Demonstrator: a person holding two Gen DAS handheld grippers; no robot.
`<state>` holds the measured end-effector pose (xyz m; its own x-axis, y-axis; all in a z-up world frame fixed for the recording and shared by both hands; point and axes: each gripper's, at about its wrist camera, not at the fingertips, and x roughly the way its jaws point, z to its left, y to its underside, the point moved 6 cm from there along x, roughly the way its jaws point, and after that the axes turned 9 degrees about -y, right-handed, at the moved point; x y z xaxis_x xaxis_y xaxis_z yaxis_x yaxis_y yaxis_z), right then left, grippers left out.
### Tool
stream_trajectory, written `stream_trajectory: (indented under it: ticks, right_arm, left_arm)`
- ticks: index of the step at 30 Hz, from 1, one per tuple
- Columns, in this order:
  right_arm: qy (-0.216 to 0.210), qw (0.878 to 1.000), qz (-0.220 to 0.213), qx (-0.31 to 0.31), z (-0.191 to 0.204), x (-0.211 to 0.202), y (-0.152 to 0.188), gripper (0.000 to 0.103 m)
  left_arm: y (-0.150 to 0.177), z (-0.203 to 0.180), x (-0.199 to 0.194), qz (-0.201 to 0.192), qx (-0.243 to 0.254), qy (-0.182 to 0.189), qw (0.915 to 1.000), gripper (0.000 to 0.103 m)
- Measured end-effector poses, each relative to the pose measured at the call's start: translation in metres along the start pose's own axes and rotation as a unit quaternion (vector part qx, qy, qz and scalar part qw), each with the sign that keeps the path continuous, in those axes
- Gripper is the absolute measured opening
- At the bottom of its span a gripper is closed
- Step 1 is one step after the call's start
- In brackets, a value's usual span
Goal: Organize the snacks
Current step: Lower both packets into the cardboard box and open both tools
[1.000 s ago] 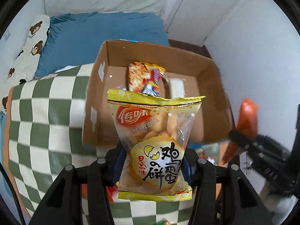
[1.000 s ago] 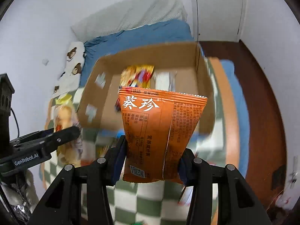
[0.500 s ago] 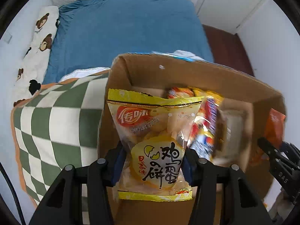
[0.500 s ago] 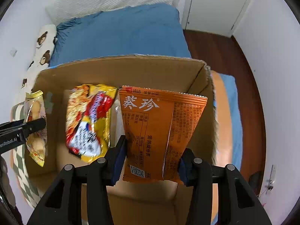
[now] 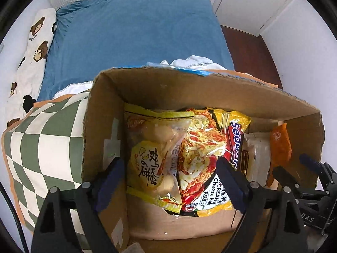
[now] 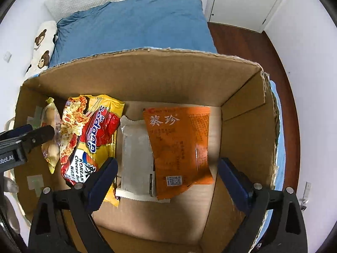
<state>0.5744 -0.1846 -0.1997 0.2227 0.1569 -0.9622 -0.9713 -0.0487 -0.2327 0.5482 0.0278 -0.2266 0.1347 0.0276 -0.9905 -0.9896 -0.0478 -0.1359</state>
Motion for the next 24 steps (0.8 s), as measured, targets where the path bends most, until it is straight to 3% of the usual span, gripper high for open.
stream_trajectory:
  ticks: [9,14,21,24]
  right_arm:
    - [0.001,1.000,-0.029,0.008,0.000,-0.021,0.028,0.098]
    - [0.003,0.997,-0.071,0.000,0.005,-0.052,0.052,0.098]
    - [0.005,0.991,-0.130,-0.011,0.017,-0.095,0.086,0.098]
    - [0.005,0.988,-0.153,-0.019,0.024,-0.117,0.100,0.098]
  left_arm:
    - [0.022,-0.006,-0.023,-0.035,-0.008,0.002,0.9994,0.089]
    - [0.044,-0.009,-0.056,-0.096,-0.007,-0.011,0.9953,0.089]
    - [0.077,-0.009,-0.105,-0.182,-0.002,-0.032,0.9828,0.089]
    - [0.089,-0.007,-0.120,-0.200,-0.002,-0.031,0.9794,0.089]
